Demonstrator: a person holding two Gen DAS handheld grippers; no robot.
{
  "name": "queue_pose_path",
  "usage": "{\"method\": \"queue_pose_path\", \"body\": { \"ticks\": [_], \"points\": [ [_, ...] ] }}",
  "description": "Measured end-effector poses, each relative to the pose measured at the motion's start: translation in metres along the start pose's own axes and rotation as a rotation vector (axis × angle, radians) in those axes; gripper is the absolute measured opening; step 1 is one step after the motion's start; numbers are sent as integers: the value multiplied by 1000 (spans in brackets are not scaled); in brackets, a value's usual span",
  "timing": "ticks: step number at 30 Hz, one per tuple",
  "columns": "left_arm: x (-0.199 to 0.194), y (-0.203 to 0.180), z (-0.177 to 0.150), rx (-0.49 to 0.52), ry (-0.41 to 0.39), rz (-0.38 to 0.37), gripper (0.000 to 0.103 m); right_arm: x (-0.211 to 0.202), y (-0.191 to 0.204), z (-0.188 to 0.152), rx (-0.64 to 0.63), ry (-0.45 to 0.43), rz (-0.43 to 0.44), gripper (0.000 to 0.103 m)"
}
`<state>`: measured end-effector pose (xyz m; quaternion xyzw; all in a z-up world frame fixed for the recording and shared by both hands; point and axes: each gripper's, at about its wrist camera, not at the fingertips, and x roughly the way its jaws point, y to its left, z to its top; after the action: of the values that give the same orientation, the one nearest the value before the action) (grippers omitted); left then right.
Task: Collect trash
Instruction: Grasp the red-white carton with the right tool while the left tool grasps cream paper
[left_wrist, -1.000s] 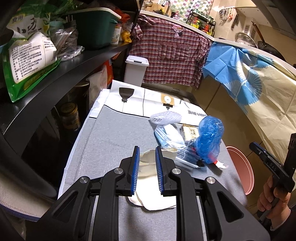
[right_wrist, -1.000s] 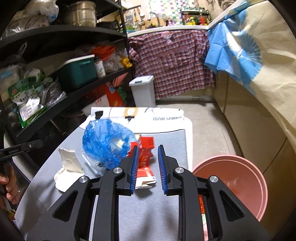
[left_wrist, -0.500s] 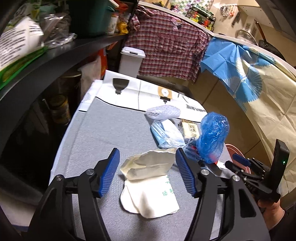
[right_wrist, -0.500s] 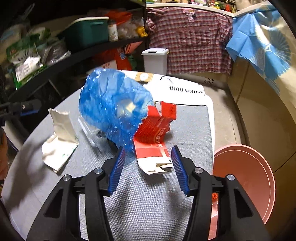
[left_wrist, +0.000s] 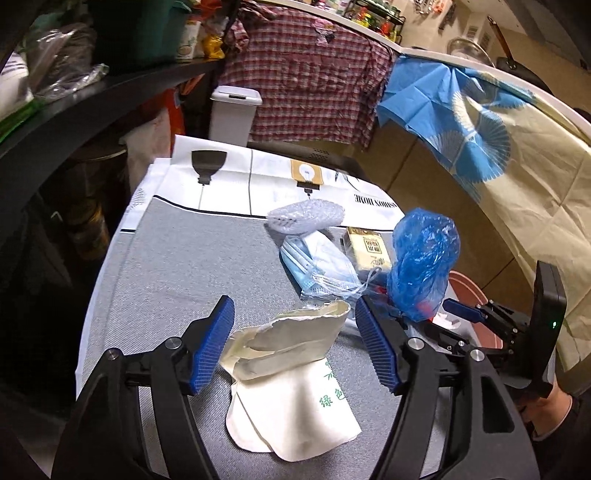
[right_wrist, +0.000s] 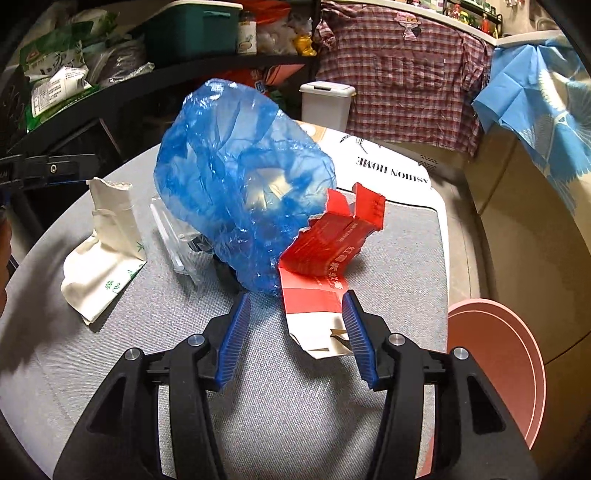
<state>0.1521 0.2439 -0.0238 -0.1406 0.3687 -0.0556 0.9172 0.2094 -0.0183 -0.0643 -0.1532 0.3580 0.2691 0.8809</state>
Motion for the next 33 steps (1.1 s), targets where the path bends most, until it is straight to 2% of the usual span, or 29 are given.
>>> {"method": "queue_pose_path", "body": {
  "ticks": [7,12,14,18,21,23,24,29,33],
  "points": [
    [8,-4,-3,37,52,-27,65,5,-2,-1,12,17,-3,51],
    [6,4,-6,27,79,-18,48,9,-5,-1,25,39,0,40],
    [3,4,-8,35,85,-10,35,9,-6,-1,29,45,-1,30],
    [-2,1,-11,69,100,12,27,3,-9,-2,27,38,8,23],
    [-6,-3,-13,95,104,31,17,-3,-9,-4,20,31,6,15],
    [-10,-3,-14,100,104,39,10,-8,-10,-4,19,25,7,3],
    [-12,-4,-15,102,104,45,9,-11,-11,-5,21,23,5,1],
    [-23,-10,-17,126,94,61,1,-25,-14,-7,42,4,9,0],
    [-35,-13,-18,130,78,74,1,-36,-15,-8,49,-14,9,0]
  ]
}}
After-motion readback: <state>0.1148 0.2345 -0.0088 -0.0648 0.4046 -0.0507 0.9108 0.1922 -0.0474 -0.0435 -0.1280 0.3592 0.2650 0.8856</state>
